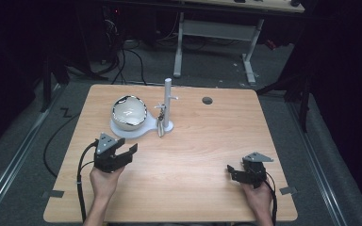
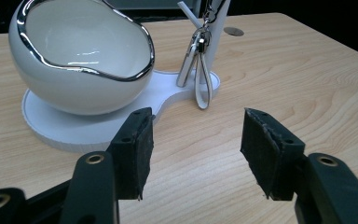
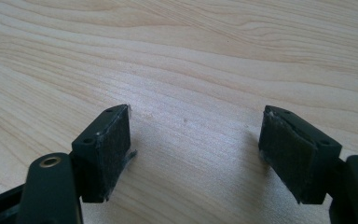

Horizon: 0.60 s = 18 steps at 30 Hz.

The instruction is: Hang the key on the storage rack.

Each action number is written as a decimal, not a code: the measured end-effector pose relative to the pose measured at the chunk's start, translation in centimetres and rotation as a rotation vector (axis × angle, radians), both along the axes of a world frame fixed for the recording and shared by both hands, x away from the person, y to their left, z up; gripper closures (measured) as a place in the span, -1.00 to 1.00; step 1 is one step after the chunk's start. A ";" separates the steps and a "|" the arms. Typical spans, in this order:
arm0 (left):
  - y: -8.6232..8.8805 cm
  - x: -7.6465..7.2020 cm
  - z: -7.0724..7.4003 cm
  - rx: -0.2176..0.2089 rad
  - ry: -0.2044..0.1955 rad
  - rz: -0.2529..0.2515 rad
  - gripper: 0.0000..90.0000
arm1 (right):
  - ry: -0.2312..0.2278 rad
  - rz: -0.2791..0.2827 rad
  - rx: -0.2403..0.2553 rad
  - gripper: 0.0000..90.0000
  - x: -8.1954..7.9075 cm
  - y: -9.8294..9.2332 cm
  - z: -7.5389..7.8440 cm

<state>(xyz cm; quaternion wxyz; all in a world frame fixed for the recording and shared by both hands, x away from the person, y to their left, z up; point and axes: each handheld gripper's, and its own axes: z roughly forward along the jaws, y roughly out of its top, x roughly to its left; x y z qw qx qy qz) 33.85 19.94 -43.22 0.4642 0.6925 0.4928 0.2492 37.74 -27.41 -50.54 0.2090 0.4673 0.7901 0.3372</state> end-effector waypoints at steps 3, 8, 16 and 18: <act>0.3 -0.2 -0.2 -0.009 0.007 0.007 -0.03 | 0.000 -0.001 0.000 -0.44 0.0 0.0 0.0; 0.2 -0.6 -0.8 0.003 0.016 0.008 -0.03 | 0.000 -0.001 0.000 -0.44 0.0 0.0 0.0; 0.2 -0.9 -1.5 0.013 0.026 0.010 -0.05 | -0.001 0.001 -0.001 -0.44 0.0 0.0 0.0; 0.2 -1.0 -1.6 0.012 0.028 0.012 -0.06 | 0.000 -0.001 0.000 -0.44 0.0 0.0 0.0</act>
